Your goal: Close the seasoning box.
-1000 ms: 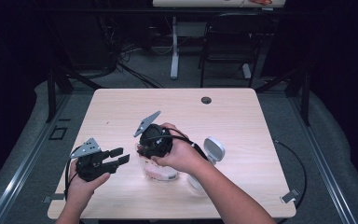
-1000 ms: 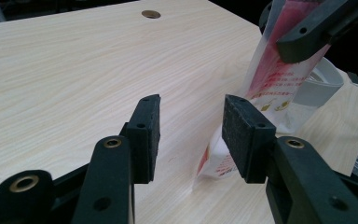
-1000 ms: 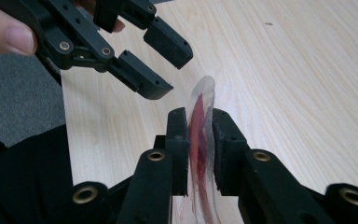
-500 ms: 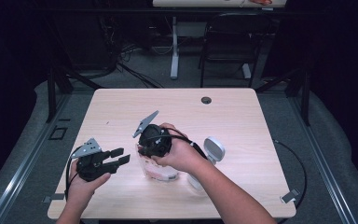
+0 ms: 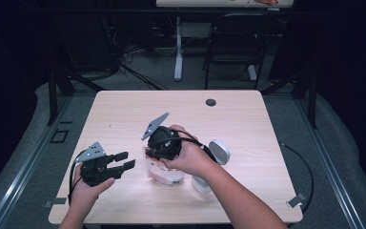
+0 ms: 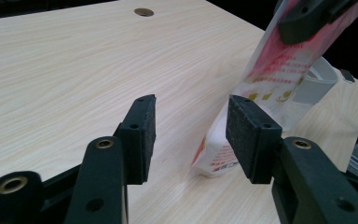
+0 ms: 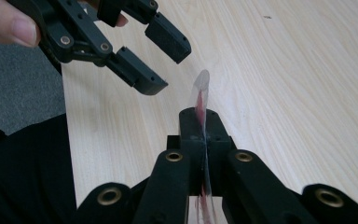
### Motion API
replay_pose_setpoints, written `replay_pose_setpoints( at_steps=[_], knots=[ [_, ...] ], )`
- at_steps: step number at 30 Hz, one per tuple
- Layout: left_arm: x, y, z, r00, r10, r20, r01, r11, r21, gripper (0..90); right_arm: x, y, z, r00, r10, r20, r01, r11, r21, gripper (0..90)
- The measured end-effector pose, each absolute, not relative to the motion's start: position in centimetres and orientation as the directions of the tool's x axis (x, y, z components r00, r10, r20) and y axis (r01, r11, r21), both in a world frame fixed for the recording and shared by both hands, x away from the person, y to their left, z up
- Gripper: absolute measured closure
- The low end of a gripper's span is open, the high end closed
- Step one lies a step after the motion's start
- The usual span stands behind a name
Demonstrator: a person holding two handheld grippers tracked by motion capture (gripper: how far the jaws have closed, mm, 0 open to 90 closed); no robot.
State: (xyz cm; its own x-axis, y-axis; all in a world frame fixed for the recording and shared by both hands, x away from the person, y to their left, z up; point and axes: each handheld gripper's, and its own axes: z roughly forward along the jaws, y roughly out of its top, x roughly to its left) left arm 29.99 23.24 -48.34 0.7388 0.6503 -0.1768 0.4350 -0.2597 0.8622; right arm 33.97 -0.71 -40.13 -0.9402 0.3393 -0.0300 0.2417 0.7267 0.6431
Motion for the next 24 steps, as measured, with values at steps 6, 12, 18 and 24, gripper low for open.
replay_pose_setpoints(
  at_steps=[6, 12, 18, 24],
  knots=[
    [30.1, 22.7, -48.7, 0.746, 0.642, -0.178, 0.439, -0.271, 0.857, 48.6, 33.9, -1.7, -39.8, -0.941, 0.338, -0.013, 0.246, 0.711, 0.658, 89.9],
    [30.1, 22.3, -49.0, 0.758, 0.627, -0.182, 0.438, -0.282, 0.854, 46.5, 33.8, -2.5, -39.4, -0.942, 0.337, -0.008, 0.242, 0.694, 0.679, 90.0],
    [30.2, 21.9, -49.5, 0.774, 0.606, -0.183, 0.436, -0.301, 0.848, 44.1, 33.8, -3.1, -39.0, -0.941, 0.339, -0.013, 0.239, 0.689, 0.684, 90.0],
    [30.3, 20.8, -50.5, 0.803, 0.567, -0.185, 0.439, -0.351, 0.827, 42.4, 33.5, -3.6, -38.4, -0.944, 0.328, -0.024, 0.222, 0.690, 0.689, 90.0]
  ],
)
